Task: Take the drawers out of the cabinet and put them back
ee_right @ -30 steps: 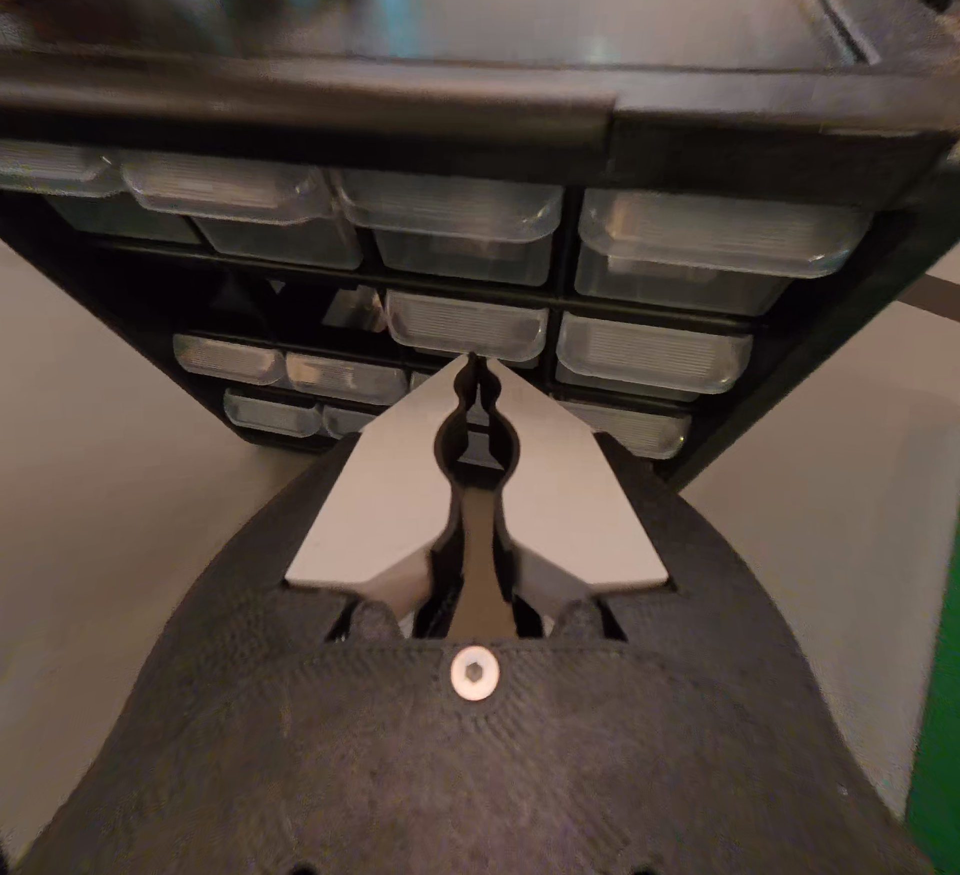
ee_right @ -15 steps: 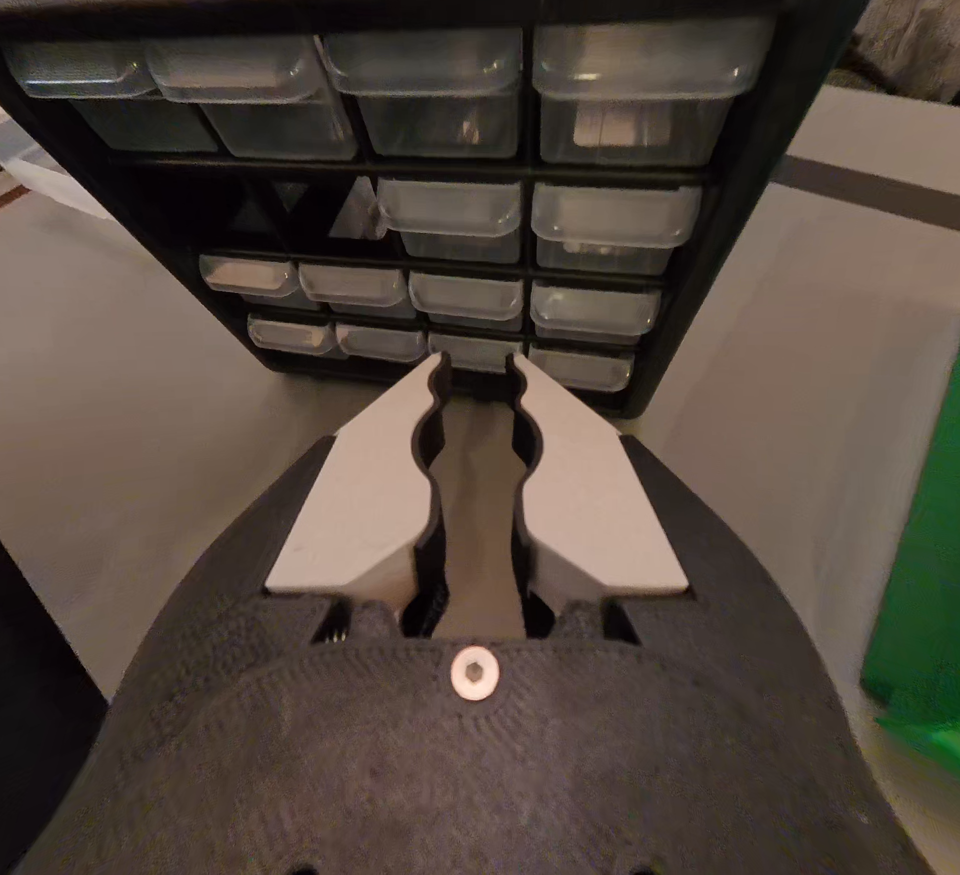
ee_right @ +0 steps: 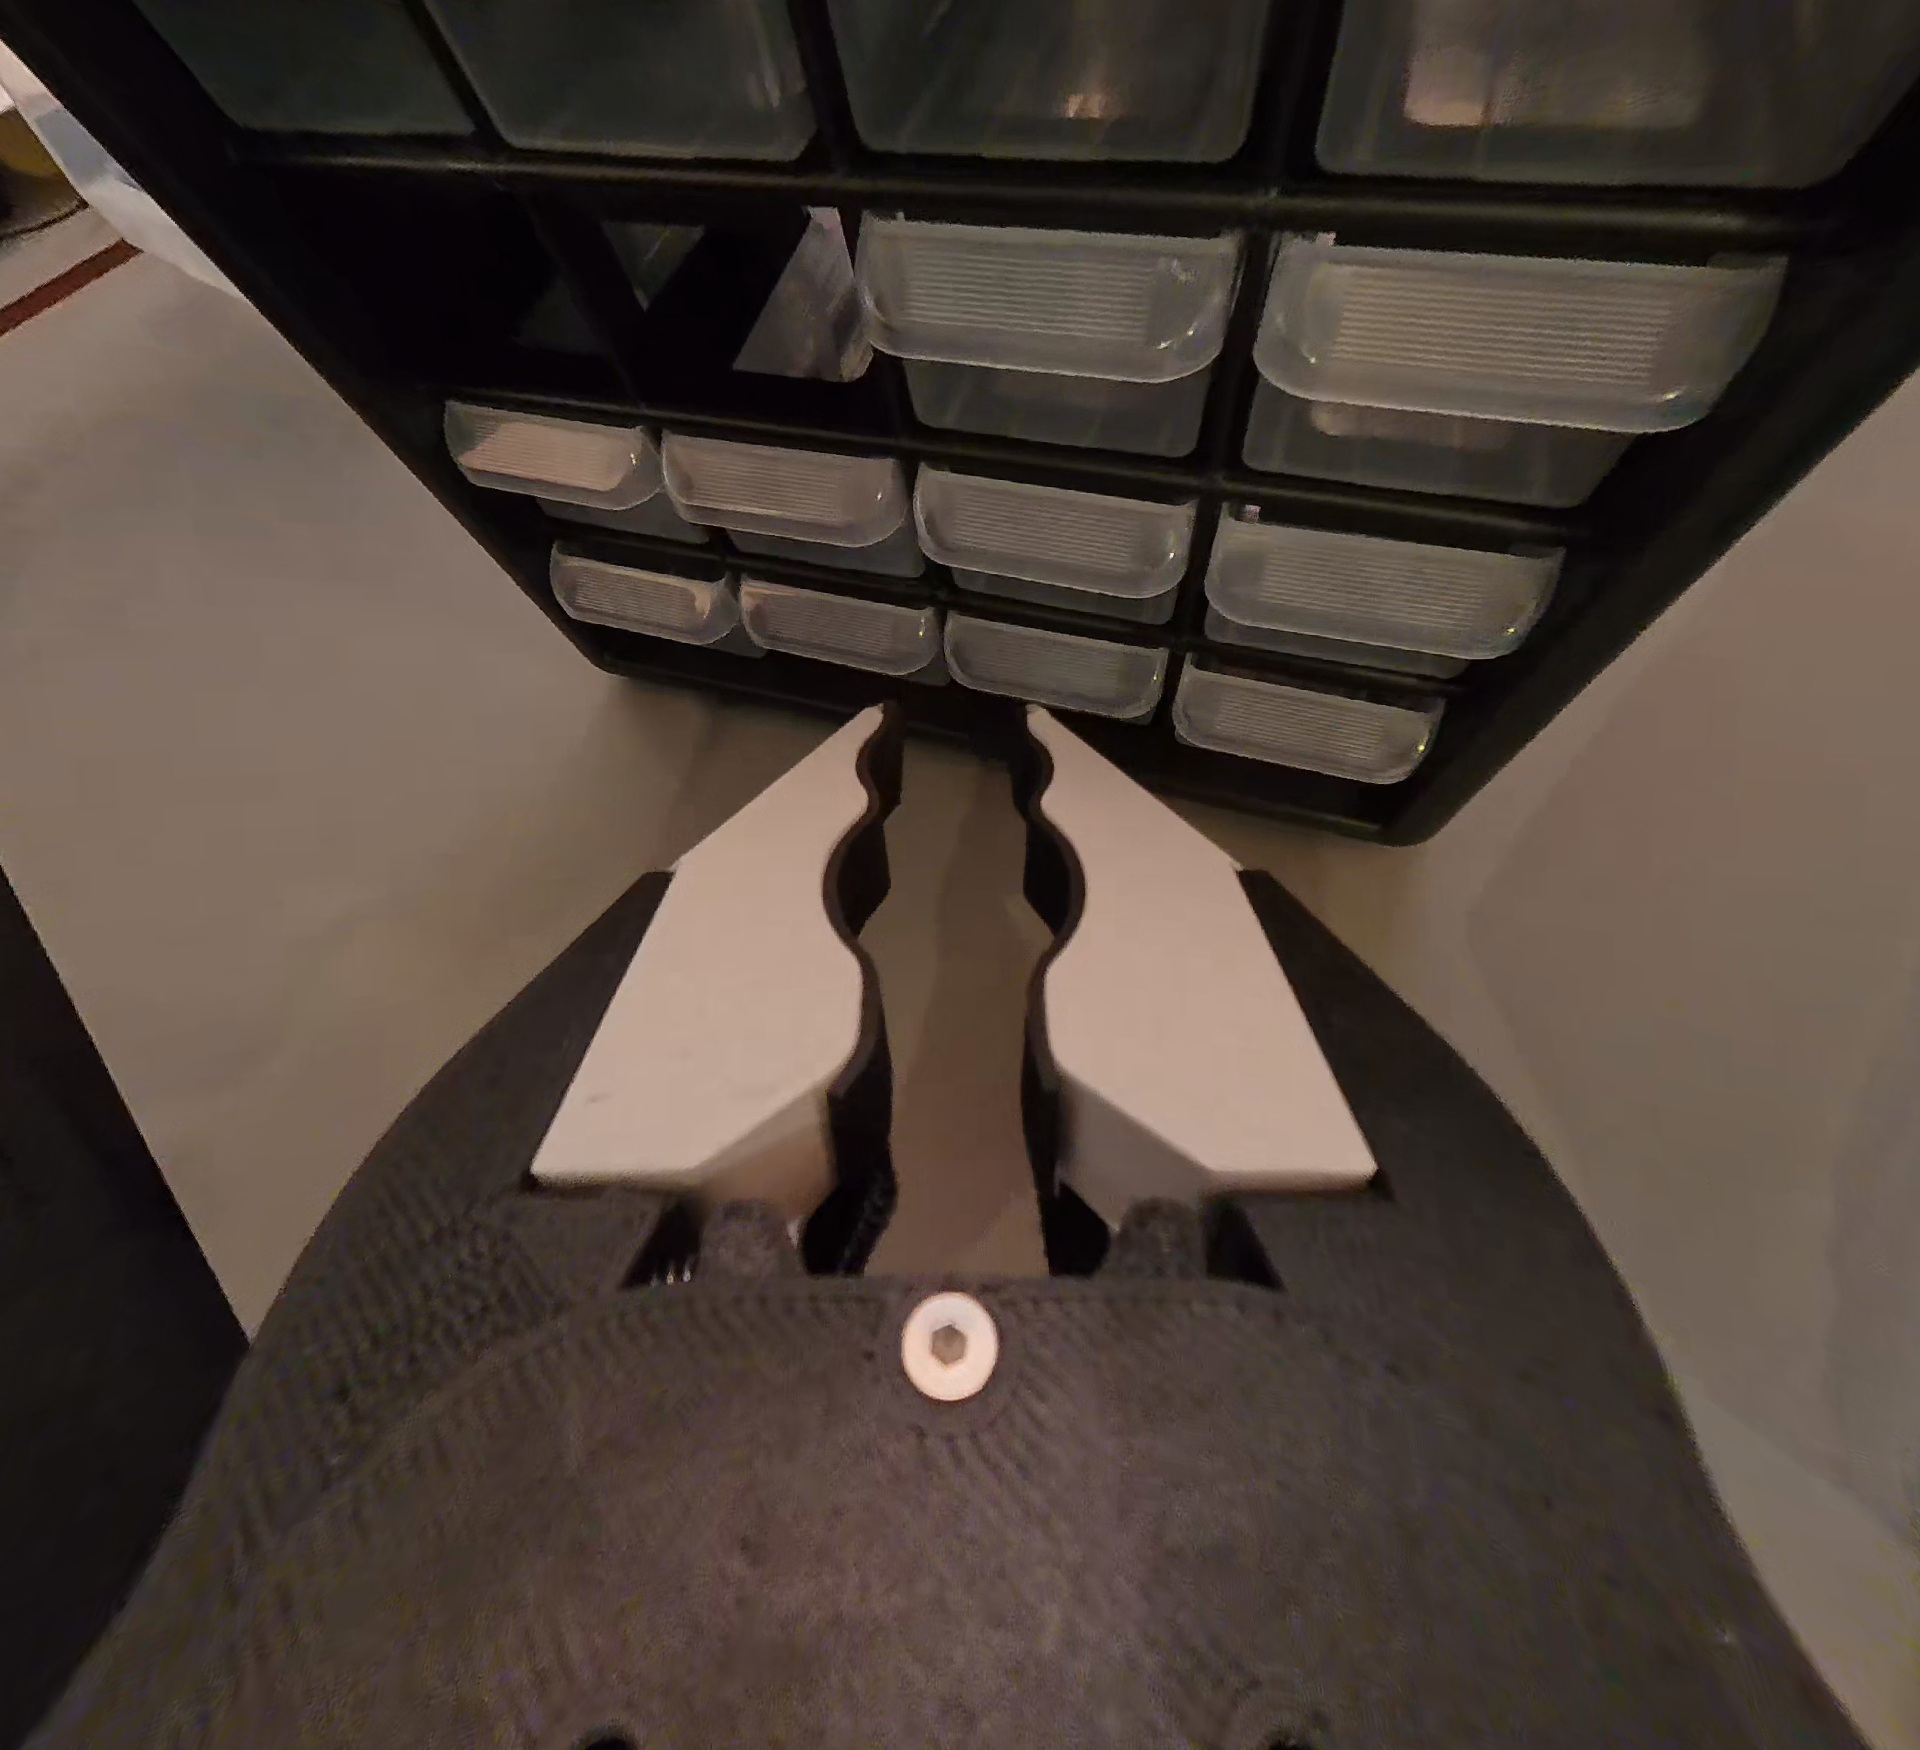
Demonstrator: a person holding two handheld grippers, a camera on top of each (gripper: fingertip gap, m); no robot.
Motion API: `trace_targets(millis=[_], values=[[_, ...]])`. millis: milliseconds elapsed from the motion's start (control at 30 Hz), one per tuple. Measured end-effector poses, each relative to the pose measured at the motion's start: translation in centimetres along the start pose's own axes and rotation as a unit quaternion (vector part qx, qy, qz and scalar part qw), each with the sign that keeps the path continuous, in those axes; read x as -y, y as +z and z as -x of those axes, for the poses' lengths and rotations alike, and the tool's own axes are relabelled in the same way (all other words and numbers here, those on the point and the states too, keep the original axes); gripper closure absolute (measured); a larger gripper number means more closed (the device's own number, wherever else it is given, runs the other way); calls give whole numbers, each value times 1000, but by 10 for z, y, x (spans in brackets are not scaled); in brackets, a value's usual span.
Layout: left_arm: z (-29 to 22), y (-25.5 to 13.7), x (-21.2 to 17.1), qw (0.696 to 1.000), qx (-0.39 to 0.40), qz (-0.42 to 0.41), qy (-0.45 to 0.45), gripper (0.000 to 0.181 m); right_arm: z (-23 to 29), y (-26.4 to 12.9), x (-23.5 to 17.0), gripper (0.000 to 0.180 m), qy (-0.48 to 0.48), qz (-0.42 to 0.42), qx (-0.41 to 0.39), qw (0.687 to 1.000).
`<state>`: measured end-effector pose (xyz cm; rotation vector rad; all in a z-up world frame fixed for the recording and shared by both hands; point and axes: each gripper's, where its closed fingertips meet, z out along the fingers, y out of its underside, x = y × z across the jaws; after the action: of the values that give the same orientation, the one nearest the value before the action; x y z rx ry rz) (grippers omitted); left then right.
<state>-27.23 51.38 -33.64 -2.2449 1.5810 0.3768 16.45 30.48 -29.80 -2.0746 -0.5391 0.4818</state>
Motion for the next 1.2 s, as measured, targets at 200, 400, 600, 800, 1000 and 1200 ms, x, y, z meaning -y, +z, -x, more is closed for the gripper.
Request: trace_targets(millis=[200, 400, 600, 800, 1000, 1200], values=[[-5, 49, -9, 997, -17, 56, 48, 177, -3, 0, -5, 162, 3, 5, -3, 1000], [-30, 32, -6, 996, -57, 44, 51, 181, -3, 1, -6, 163, 7, 6, 4, 1000], [-68, 13, -5, 996, -82, 28, 36, 140, 1, 4, -8, 163, 5, 9, 16, 1000], [-38, 6, -13, 999, -28, -7, -26, 77, 0, -2, -4, 163, 5, 2, 15, 1000], [-50, 28, -30, 991, -114, 24, -71, 120, 2, -3, -2, 163, 5, 0, 19, 1000], [-44, -10, -22, 996, -75, -6, -45, 123, 3, -11, 0, 158, 6, -4, 23, 1000]])
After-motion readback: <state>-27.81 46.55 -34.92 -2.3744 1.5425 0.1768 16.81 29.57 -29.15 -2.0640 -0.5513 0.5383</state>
